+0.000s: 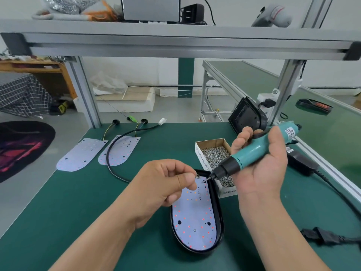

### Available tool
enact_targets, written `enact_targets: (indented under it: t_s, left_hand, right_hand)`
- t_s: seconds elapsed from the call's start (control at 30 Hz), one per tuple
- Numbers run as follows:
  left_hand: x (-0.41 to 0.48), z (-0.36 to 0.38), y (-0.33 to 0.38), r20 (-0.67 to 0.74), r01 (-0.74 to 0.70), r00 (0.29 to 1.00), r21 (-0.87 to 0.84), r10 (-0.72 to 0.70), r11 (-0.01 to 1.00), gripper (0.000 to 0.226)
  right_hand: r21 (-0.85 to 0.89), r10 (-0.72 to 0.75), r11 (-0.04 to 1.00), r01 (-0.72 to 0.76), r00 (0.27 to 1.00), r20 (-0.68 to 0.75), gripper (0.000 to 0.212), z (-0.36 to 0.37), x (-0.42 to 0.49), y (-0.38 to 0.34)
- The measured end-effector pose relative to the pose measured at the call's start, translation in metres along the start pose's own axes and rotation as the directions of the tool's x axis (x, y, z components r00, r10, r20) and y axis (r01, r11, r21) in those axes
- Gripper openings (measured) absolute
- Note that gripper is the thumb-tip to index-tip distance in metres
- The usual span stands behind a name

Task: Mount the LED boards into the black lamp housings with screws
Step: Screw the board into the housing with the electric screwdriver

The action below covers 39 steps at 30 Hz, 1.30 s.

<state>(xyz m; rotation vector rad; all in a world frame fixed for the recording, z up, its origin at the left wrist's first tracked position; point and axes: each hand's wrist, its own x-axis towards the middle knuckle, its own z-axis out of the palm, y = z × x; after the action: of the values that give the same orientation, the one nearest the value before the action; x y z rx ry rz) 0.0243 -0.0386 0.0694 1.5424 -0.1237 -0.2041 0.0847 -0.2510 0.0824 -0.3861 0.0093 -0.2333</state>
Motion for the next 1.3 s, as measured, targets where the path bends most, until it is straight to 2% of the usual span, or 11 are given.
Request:
enact_targets:
  t_s: [0.17,0.37,0.53,1.3]
  left_hand:
    - [-0.0029,-0.0001,0.0034,0.039,0.003,0.999,0.063,-0.005,0.998,0.021]
    - [-0.0050,0.0013,0.0052,0.098,0.003,0.995,0.111,-0.014,0.994,0.019]
    - [-0.0060,0.0039,0.0061,0.096,0.003,0.995,0.116,-0.014,0.993,0.021]
    - [-0.0064,0.0040,0.0077,0.116,0.030,0.992,0.153,-0.048,0.988,0.022]
  right_hand:
    - [0.013,-0.017,1.000,0.017,1.000,0.011,0.025,0.0036,-0.0030,-0.0015]
    - [-0.009,-0.036,0.999,0.036,0.997,0.065,0.024,0.0064,-0.0051,-0.0026]
    - [-0.046,-0.032,0.998,0.037,0.994,0.105,0.022,0.0045,-0.0061,0.0017]
    - [-0.067,-0.033,0.997,0.040,0.994,0.102,0.021,-0.0001,-0.0038,0.0048]
